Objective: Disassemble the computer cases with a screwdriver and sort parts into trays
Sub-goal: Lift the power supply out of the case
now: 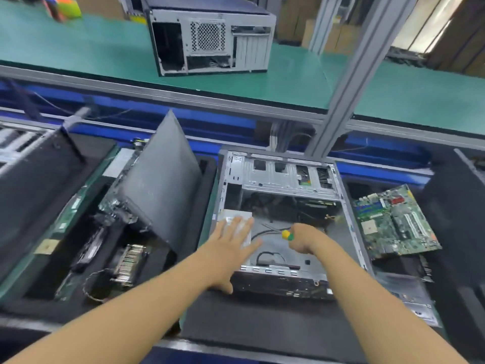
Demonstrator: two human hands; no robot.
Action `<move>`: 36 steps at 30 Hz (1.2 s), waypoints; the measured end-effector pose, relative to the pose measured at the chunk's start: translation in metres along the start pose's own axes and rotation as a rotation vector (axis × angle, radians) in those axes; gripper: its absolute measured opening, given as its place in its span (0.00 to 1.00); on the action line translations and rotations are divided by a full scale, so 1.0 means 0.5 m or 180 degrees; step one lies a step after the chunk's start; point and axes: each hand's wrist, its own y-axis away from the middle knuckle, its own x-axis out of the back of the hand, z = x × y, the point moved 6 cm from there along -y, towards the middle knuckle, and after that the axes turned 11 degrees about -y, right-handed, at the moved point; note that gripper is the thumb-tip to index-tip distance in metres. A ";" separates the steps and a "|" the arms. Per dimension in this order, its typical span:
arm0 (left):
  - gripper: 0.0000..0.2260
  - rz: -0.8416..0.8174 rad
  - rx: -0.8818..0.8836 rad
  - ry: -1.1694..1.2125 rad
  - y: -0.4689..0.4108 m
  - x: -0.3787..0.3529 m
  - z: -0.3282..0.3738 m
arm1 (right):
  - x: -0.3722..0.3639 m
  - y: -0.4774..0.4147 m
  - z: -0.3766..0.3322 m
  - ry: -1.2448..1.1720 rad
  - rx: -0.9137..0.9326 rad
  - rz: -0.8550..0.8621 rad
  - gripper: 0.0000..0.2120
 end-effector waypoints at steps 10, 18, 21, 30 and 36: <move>0.59 0.0472 0.0366 -0.0220 0.014 -0.013 0.000 | -0.057 -0.074 -0.045 0.0513 0.0208 0.0143 0.12; 0.48 0.0614 0.0303 -0.0573 0.040 0.005 -0.003 | -0.105 -0.009 -0.149 -0.3499 0.1123 -0.1296 0.33; 0.45 0.0680 0.0413 -0.0715 0.042 0.010 0.002 | -0.101 -0.019 -0.150 -0.3661 0.1401 -0.1264 0.33; 0.50 0.0438 0.0395 -0.0023 0.033 -0.011 -0.004 | -0.044 -0.026 -0.151 -0.2896 0.2095 -0.0252 0.42; 0.33 0.0904 0.1225 0.3144 0.041 0.027 -0.111 | -0.027 0.018 -0.195 -0.0379 0.2787 0.0094 0.62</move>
